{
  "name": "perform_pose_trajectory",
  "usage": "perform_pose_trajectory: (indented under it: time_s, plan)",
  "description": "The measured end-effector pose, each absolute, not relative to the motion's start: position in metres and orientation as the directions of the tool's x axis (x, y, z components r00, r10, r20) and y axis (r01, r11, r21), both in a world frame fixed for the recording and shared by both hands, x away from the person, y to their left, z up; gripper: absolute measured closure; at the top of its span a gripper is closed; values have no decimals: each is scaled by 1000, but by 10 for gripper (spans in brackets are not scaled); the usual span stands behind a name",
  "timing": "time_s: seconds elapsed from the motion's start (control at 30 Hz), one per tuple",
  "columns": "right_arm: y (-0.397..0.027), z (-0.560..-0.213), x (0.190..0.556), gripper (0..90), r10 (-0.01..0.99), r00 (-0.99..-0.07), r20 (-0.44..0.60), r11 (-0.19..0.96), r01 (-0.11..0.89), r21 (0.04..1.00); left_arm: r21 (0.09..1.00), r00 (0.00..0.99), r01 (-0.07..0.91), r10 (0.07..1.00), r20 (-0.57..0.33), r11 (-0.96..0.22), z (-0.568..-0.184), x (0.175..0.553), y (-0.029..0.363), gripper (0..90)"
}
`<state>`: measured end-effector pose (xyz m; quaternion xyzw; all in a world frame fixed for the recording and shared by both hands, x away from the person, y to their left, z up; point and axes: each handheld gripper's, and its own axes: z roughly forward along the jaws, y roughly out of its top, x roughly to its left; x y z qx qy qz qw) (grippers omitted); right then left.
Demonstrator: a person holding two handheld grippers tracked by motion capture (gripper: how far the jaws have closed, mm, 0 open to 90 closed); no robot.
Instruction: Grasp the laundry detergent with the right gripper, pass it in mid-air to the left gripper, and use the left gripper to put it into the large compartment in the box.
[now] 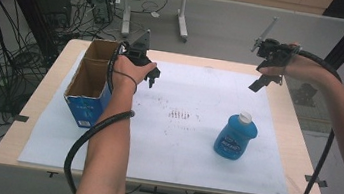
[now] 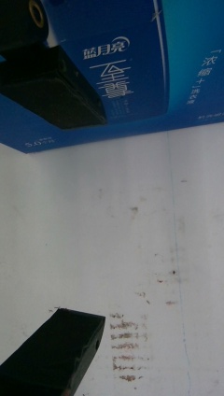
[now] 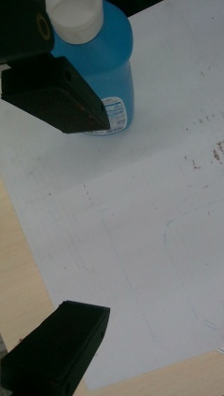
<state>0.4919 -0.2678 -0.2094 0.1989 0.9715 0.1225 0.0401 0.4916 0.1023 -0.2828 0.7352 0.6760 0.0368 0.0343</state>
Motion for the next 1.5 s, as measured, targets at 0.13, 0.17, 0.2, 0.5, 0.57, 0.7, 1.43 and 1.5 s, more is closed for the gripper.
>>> perform_pose_trajectory:
  time_s: [0.13,0.17,0.2,0.5,0.57,0.7,1.43,1.5]
  plan:
    - [-280,-210,486,92,414,-910,-26,881,394,263,100,99,990,995,15,-100,-281,489,97,59]
    - [-284,-210,484,92,419,-907,-26,877,398,269,102,101,989,995,15,-102,-280,489,96,59]
    - [-290,-210,481,92,424,-906,-20,874,403,273,103,102,989,995,15,-103,-280,488,95,58]
    - [-315,-208,465,91,440,-898,-18,857,414,308,114,106,988,994,15,-107,-274,483,94,58]
    - [-319,-209,462,91,440,-898,-19,856,413,311,114,104,988,995,14,-105,-273,483,95,58]
    - [-330,-212,451,84,437,-899,-29,857,406,316,116,104,988,994,15,-105,-273,481,97,58]
    - [-354,-261,383,64,401,-916,24,840,378,389,109,99,989,995,5,-99,-278,476,106,58]
    - [-353,-267,378,63,395,-918,29,839,374,396,105,100,989,995,6,-100,-280,476,107,58]
